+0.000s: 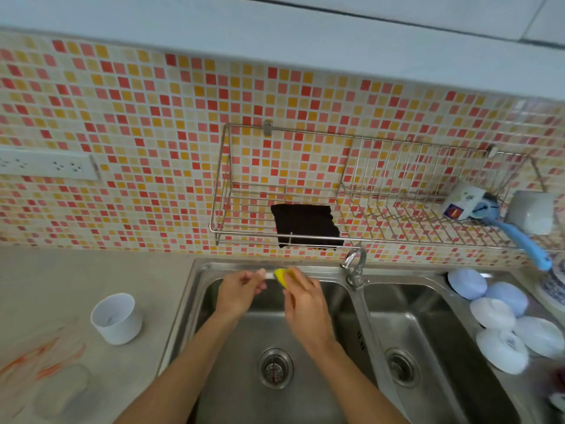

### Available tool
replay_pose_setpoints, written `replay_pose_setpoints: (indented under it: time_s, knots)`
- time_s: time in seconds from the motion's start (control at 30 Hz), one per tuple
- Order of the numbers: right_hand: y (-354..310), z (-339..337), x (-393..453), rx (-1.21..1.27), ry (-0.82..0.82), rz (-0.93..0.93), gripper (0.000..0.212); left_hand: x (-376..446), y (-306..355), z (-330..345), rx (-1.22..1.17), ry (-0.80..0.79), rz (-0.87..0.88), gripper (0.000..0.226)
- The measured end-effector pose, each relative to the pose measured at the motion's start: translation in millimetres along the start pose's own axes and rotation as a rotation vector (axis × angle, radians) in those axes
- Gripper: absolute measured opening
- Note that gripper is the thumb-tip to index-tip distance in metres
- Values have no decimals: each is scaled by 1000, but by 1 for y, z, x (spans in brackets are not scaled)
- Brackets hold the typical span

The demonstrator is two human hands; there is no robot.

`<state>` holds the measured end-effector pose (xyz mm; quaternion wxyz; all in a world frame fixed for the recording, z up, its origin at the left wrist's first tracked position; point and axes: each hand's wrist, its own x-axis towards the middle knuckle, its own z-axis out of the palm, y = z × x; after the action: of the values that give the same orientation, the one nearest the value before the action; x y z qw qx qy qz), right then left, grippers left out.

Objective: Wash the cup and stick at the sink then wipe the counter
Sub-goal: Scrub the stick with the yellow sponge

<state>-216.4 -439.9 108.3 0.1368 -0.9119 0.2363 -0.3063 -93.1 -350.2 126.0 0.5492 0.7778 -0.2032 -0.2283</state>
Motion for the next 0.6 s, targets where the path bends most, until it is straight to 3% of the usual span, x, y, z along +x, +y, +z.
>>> replay_pose_setpoints:
  time_s: [0.1, 0.4, 0.6]
  knots:
    - [3, -4, 2, 71, 45, 47, 42, 2, 1, -3, -18, 19, -26, 29]
    - [-34, -36, 49, 252, 297, -50, 28, 10, 0, -16, -89, -7, -56, 32]
    - [-61, -38, 122, 259, 208, -18, 28, 13, 0, -24, -85, -50, -66, 30]
